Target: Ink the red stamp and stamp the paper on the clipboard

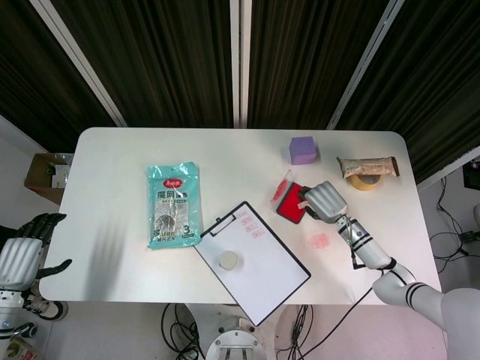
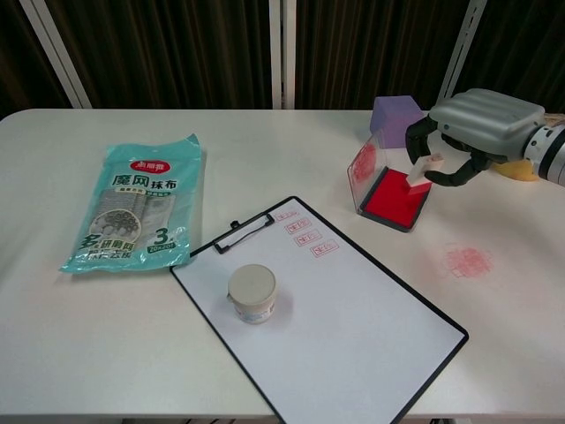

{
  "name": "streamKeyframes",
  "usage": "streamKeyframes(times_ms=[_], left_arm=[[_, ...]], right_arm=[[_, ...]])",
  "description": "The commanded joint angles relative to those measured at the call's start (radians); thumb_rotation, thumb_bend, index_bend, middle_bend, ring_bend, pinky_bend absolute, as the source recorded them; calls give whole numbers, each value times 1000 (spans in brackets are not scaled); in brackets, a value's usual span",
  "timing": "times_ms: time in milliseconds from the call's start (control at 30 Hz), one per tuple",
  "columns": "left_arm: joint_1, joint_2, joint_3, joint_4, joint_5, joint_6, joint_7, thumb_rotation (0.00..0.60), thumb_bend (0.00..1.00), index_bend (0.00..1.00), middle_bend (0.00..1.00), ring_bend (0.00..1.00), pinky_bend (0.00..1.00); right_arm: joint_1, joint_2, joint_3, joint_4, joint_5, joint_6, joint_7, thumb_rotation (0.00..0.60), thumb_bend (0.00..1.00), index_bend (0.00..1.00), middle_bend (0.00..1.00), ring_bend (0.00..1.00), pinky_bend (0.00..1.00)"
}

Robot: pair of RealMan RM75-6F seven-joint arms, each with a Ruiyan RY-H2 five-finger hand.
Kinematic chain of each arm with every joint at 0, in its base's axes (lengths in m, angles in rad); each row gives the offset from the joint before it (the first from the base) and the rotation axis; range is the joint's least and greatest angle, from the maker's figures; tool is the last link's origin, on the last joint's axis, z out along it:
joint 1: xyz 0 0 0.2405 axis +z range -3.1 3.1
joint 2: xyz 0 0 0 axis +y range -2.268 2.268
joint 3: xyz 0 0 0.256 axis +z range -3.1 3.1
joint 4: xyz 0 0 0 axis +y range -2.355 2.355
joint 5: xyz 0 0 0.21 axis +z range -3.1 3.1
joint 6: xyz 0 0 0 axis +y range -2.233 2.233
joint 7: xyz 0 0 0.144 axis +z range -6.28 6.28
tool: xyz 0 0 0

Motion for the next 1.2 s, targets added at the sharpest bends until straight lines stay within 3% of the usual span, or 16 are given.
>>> streamKeyframes(times_ms=[33,467,1200], left_arm=[[0,1,0,2,0,1,-5,600,0,169,164,133,239],[-1,-4,-3,16,-13,-6,-9,600,0,169,164,133,239],[-5,-4,-8,27,-26,-17,-18,600,0,169,163,133,239]], right_arm=[[28,-41,-8,73,10,-35,51,600,445,1000,849,869,1000],[69,-126,-44,227,3,-50,174,600,445,1000,866,869,1000],[88,-178,-82,308,10,-71,154,600,444,1000,882,869,1000]])
